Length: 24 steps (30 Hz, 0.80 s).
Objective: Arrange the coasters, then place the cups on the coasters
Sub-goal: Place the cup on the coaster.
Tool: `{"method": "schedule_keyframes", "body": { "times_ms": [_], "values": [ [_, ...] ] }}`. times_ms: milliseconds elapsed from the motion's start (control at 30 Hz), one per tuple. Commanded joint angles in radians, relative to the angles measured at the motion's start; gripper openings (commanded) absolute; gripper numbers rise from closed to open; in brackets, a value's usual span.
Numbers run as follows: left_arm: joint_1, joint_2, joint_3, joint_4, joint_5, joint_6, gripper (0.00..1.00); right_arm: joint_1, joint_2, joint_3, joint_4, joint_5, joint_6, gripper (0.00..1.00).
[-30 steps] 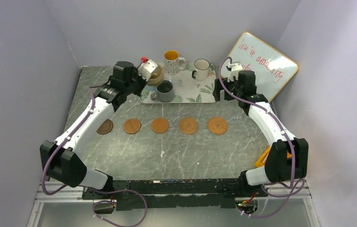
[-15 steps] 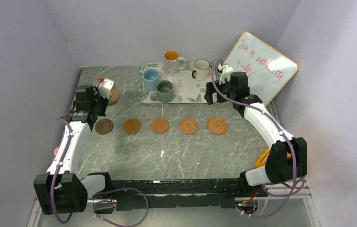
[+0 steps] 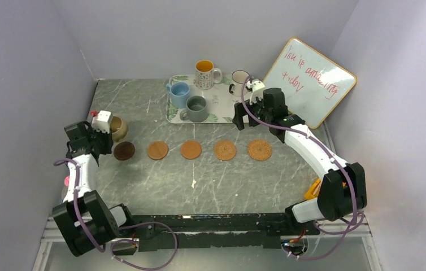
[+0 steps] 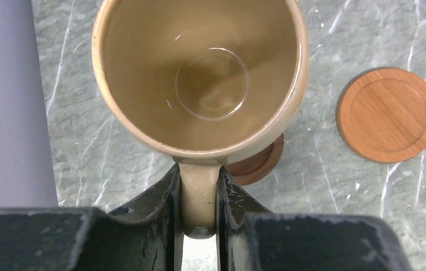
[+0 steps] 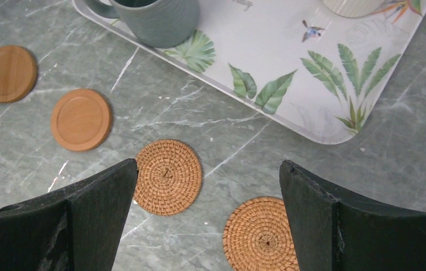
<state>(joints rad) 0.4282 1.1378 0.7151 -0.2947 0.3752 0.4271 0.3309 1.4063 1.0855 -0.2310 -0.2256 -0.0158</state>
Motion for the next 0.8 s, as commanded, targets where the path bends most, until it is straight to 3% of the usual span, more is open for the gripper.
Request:
{"method": "schedule_keyframes", "body": {
  "times_ms": [0,333,767],
  "values": [
    [0.032,-0.020,-0.013,0.195,0.194,0.026,0.05,0.022,-0.004,0.011,0.033,0.018,-0.010,1.00],
    [0.049,-0.047,-0.118,0.284,0.193,0.061,0.05,0.044,0.015,0.016,0.030,0.032,-0.029,0.99],
    [0.072,-0.105,-0.162,0.270,0.214,0.061,0.05,0.063,0.021,0.024,0.022,0.043,-0.043,0.99]
  ]
}}
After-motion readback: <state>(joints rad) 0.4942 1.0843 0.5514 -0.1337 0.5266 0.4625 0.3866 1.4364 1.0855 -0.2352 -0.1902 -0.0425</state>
